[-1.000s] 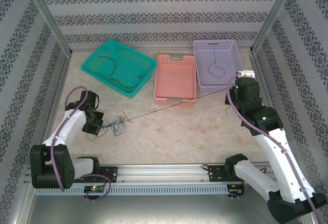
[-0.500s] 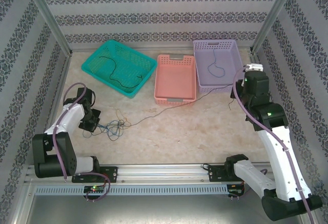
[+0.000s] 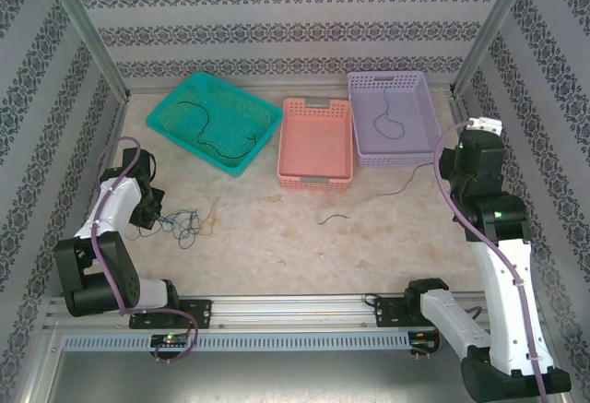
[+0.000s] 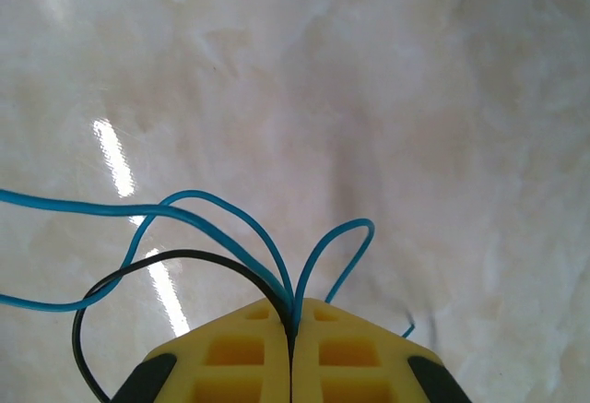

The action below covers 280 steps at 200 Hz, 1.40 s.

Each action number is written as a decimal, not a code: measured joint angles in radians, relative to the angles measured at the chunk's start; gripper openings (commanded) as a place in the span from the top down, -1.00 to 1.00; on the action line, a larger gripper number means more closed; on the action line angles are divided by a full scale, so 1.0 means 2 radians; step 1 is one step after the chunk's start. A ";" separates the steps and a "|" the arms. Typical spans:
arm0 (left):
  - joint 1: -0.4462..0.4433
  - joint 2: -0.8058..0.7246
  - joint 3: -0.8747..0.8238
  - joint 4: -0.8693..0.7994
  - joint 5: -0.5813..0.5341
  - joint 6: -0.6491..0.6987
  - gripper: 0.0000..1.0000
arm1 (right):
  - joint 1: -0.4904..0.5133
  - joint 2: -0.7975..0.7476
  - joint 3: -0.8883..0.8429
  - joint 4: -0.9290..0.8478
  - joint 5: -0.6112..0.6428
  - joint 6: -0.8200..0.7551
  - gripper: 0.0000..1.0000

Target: Untangle the cables

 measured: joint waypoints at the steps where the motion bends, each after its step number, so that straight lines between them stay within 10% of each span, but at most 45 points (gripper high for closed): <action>1: 0.000 0.000 0.000 0.000 0.001 0.000 1.00 | 0.000 0.000 0.000 0.000 0.000 0.000 1.00; 58: -0.084 0.026 -0.005 0.047 0.110 0.003 1.00 | 0.136 0.024 0.008 -0.006 -0.026 0.014 1.00; 100: -0.167 0.015 -0.006 0.068 0.168 -0.044 -0.16 | 0.218 0.049 0.080 -0.013 -0.014 0.010 1.00; 127: -0.177 0.008 0.002 0.064 0.183 -0.063 -0.36 | 0.241 0.063 0.134 -0.002 -0.037 0.001 1.00; 182: -0.189 -0.065 0.105 0.060 0.179 -0.058 -0.37 | 0.282 0.097 0.180 0.025 -0.128 -0.060 1.00; 280: -0.313 -0.015 0.270 0.213 0.313 0.030 0.11 | 0.336 0.082 0.047 0.197 -0.159 -0.434 1.00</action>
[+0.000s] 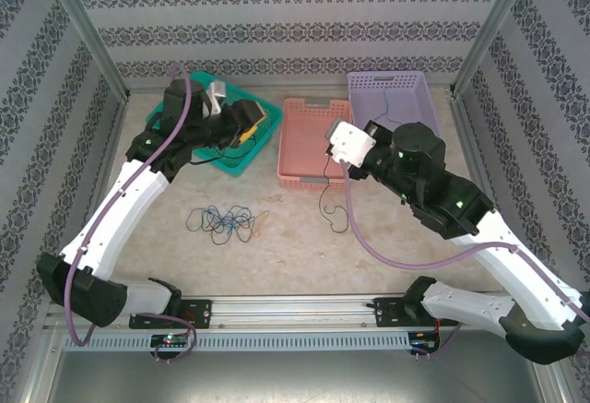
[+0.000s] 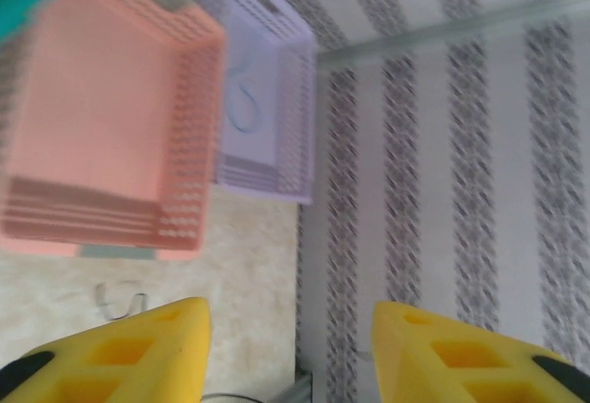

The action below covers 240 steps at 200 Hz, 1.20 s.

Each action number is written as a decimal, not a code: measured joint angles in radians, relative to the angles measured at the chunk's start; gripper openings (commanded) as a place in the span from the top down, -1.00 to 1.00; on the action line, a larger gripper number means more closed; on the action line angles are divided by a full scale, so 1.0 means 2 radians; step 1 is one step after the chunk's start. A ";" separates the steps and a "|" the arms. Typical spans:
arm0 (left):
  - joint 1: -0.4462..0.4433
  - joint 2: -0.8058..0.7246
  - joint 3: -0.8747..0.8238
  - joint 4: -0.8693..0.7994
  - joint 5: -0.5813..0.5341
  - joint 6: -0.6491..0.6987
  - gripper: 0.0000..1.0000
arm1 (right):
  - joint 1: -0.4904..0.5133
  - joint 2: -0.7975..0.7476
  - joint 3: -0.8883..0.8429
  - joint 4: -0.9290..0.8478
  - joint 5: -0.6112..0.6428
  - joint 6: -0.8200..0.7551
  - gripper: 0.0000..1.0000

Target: Untangle the cables

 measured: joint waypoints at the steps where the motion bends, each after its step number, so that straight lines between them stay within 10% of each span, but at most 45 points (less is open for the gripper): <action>1: -0.001 0.000 0.000 0.002 0.001 0.000 0.11 | -0.002 0.001 0.000 0.001 -0.001 -0.002 1.00; 57: -0.031 0.033 0.012 0.070 0.057 -0.048 0.00 | -0.013 -0.001 -0.056 0.078 -0.038 -0.068 1.00; 131: -0.041 0.143 0.012 0.107 0.161 -0.274 -0.30 | -0.059 -0.004 -0.081 0.146 -0.125 -0.074 1.00; 240: -0.071 0.148 -0.015 0.261 0.186 -0.451 -0.46 | -0.088 0.036 -0.105 0.223 -0.199 -0.027 1.00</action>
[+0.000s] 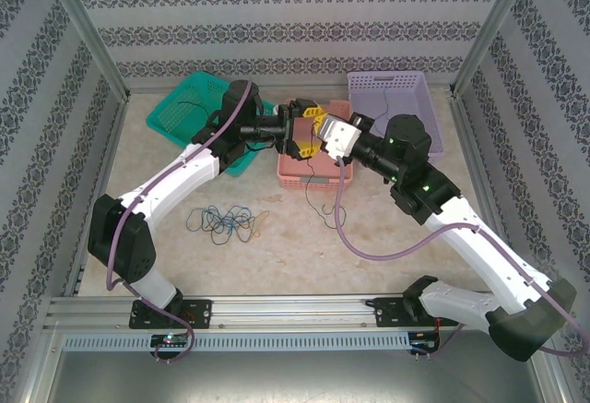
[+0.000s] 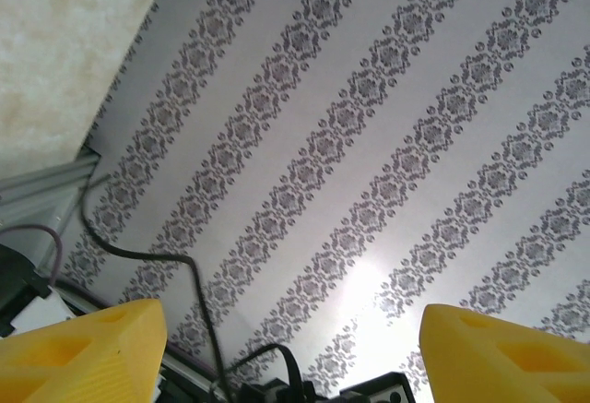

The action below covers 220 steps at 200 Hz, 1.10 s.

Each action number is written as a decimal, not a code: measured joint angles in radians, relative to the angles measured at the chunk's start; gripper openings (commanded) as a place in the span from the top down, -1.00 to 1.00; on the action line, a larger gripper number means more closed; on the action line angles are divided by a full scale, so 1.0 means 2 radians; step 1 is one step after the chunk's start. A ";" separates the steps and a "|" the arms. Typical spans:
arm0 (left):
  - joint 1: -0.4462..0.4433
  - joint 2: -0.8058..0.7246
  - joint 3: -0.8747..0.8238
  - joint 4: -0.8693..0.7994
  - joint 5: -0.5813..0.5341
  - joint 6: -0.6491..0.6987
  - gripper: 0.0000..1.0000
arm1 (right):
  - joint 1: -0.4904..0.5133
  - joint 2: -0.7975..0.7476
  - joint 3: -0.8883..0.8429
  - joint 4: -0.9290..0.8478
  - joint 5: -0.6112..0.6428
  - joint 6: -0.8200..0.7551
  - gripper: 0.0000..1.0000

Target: Untangle the cables

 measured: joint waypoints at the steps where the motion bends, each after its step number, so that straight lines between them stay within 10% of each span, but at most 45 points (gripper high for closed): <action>1: 0.000 0.000 -0.001 0.001 0.000 -0.001 -0.46 | 0.000 0.001 0.000 0.001 -0.001 0.000 1.00; 63: -0.003 0.000 -0.016 0.035 -0.010 -0.041 -0.27 | -0.003 0.005 -0.008 0.024 -0.018 0.019 1.00; 141: 0.005 0.000 -0.031 0.039 -0.030 -0.043 1.00 | 0.020 -0.037 -0.042 0.011 -0.020 0.032 1.00; 184: 0.046 -0.002 0.053 -0.074 -0.036 0.063 1.00 | 0.043 -0.056 -0.056 -0.014 -0.006 0.056 0.00; 220: 0.080 0.014 0.260 -0.225 -0.062 0.250 1.00 | 0.053 -0.104 -0.057 -0.011 0.041 0.145 -0.40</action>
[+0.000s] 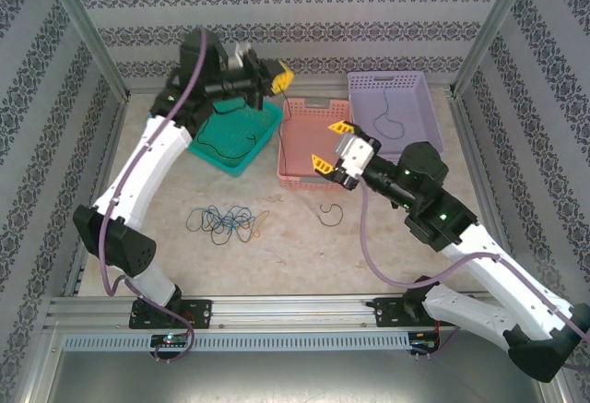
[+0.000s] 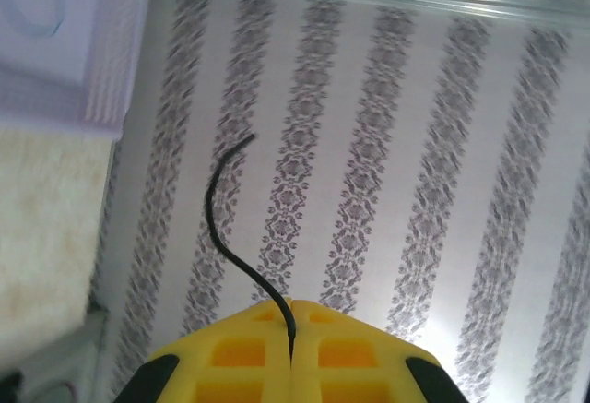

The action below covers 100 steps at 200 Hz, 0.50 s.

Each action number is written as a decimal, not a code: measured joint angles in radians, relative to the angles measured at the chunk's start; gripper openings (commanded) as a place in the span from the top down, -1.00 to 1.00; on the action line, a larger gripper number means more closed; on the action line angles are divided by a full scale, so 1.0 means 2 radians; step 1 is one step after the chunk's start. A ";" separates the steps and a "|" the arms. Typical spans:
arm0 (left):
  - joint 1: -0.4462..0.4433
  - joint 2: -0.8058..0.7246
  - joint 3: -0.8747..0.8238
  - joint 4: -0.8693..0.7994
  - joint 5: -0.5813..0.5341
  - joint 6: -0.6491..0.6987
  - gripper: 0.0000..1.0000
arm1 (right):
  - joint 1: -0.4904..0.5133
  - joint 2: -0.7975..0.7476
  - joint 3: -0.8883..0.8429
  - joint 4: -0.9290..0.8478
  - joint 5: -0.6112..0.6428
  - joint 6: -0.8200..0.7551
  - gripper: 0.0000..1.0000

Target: Untangle the cables

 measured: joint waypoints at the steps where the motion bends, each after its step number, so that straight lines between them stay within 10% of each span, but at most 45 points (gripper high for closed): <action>1: 0.000 0.000 0.004 -0.002 0.000 0.005 1.00 | 0.000 -0.002 0.000 0.000 0.003 0.008 -0.41; 100: 0.005 0.076 0.289 -0.078 -0.026 0.283 1.00 | -0.030 -0.020 0.001 -0.086 0.124 0.394 -0.58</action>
